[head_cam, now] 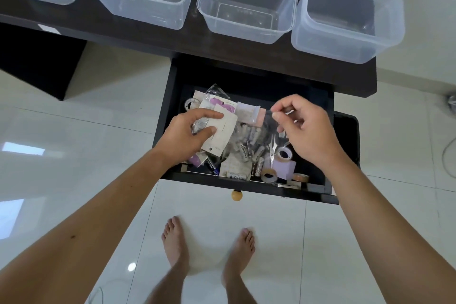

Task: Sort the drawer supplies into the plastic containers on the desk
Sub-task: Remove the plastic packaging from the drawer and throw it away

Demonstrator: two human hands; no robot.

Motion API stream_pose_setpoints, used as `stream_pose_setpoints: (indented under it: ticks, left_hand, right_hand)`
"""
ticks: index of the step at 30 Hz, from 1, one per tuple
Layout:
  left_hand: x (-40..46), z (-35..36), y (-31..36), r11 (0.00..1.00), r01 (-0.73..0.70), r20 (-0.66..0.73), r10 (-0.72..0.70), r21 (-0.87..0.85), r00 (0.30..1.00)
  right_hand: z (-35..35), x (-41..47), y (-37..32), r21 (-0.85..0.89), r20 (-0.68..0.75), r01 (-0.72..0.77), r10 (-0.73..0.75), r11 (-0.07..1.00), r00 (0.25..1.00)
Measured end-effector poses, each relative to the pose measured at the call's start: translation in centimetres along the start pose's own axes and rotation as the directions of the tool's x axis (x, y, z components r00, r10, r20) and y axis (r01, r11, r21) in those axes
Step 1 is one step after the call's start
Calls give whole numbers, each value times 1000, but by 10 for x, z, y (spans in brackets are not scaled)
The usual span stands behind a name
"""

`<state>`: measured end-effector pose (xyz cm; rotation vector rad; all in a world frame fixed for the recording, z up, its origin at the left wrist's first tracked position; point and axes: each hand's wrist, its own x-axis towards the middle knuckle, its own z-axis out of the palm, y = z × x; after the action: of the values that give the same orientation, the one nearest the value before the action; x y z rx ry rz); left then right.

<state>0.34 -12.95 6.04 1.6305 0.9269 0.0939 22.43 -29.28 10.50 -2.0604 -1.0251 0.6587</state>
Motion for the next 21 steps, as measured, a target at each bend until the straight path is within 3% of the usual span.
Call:
stream_pose_setpoints:
  ticks: [4,10,16,21]
  left_hand:
    - [-5,-2,7,999,-15,-12,14,-48,1000]
    - [-7,-8,7,989,2,70,9,-146,998]
    - [-15,-38,4,994,-106,-93,105,-3,990]
    - [-21,-78,-7,990,-143,-172,139,-10,975]
  right_hand:
    - [17,10,-14,113,77,-31,22,993,997]
    - [62,18,-11,72,86,19,-25,997,996]
    - [72,22,-3,189,-20,-97,102,977,995]
    - [90,34,13,59,-45,-185,188,981,981]
